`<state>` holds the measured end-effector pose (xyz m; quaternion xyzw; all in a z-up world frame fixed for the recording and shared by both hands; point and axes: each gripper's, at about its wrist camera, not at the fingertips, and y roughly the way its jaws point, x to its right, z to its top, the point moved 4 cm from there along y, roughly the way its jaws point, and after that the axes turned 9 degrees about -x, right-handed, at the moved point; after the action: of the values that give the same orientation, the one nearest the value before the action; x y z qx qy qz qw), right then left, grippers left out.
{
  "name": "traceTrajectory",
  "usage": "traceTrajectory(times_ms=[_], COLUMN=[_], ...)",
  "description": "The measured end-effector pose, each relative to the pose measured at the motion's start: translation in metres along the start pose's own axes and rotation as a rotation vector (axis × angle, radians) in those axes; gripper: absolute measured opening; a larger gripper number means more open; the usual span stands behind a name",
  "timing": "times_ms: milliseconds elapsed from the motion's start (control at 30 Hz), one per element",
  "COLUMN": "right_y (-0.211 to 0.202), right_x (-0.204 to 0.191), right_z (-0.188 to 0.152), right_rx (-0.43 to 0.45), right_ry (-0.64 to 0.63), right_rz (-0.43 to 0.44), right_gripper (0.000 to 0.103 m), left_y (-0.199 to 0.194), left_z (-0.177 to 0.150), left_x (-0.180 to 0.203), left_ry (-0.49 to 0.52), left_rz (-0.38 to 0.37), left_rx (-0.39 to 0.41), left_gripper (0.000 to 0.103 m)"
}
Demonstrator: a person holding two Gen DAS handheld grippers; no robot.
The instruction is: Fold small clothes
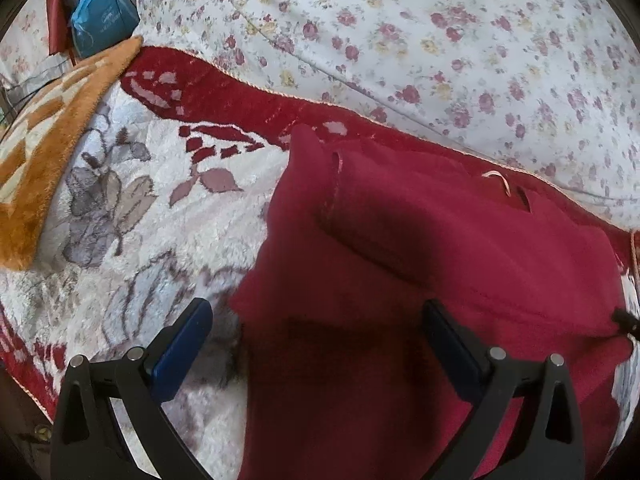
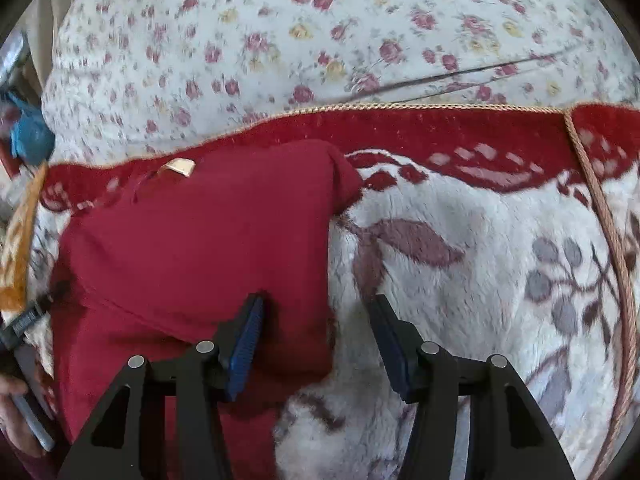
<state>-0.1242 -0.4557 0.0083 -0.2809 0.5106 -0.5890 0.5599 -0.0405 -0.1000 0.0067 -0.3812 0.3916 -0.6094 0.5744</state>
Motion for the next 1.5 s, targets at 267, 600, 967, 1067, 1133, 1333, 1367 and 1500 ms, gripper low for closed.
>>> traceTrajectory(times_ms=[267, 600, 967, 1067, 1133, 1333, 1367, 1500], right_y=[-0.043, -0.039, -0.044, -0.055, -0.059, -0.062, -0.062, -0.062], right_x=[-0.018, -0.013, -0.017, -0.018, -0.019, -0.022, -0.023, -0.026], right_z=[-0.017, -0.03, -0.048, -0.066, -0.077, -0.105, -0.109, -0.124], right_rx=[0.064, 0.046, 0.026, 0.023, 0.014, -0.026, -0.031, -0.051], right_ry=[-0.025, 0.028, -0.022, -0.048, -0.067, -0.104, -0.109, -0.121], right_rz=[0.029, 0.056, 0.072, 0.081, 0.095, 0.087, 0.091, 0.094], right_gripper=[0.08, 0.083, 0.084, 0.089, 0.089, 0.09, 0.09, 0.09], left_y=[-0.023, -0.033, -0.039, -0.035, -0.034, -0.04, -0.04, -0.041], left_z=[-0.009, -0.036, -0.073, -0.089, -0.094, -0.105, -0.106, -0.112], left_x=[-0.003, -0.02, -0.032, -0.036, -0.035, -0.031, -0.031, -0.033], left_ry=[0.026, 0.047, 0.045, 0.027, 0.031, 0.037, 0.033, 0.024], left_rz=[-0.01, -0.049, -0.065, -0.068, -0.06, -0.052, -0.055, -0.049], left_rx=[0.044, 0.02, -0.004, -0.036, -0.04, -0.031, -0.03, -0.03], left_gripper=[0.103, 0.103, 0.103, 0.103, 0.103, 0.103, 0.103, 0.103])
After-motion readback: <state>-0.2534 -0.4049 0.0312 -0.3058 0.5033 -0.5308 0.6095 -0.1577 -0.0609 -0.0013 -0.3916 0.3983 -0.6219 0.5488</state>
